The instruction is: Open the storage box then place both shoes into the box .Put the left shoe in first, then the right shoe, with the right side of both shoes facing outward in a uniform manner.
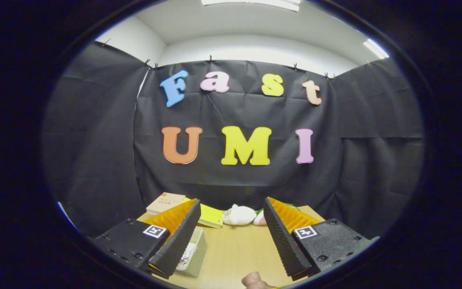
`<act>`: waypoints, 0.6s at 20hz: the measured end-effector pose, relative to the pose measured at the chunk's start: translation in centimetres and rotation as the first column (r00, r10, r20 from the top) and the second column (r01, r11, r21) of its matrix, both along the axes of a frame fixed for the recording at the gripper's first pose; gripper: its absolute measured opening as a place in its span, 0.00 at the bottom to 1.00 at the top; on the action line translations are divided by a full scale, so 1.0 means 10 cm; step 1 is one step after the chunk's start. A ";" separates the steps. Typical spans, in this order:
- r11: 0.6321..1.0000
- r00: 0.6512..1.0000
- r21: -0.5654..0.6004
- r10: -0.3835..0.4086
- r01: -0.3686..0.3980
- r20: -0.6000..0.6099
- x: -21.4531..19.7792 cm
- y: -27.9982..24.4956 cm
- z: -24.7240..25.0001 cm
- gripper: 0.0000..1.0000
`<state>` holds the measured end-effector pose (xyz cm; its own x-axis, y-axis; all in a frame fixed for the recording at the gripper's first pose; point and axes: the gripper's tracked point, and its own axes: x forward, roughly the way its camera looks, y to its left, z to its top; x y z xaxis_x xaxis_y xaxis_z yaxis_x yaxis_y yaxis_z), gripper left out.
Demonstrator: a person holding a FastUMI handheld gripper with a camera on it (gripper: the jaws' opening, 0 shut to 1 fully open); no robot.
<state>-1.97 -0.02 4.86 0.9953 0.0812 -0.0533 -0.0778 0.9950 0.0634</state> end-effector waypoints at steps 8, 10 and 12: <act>0.997 0.997 -0.044 -0.053 0.055 0.061 -0.60 -0.86 0.05 1.00; 0.999 0.997 -0.004 -0.034 0.034 0.067 -0.69 -0.92 0.06 1.00; 1.000 0.997 0.016 0.004 -0.005 0.077 -0.72 -0.90 0.09 1.00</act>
<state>-9.19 -9.03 5.80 0.9960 0.0859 0.0246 -0.0875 0.9934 0.0736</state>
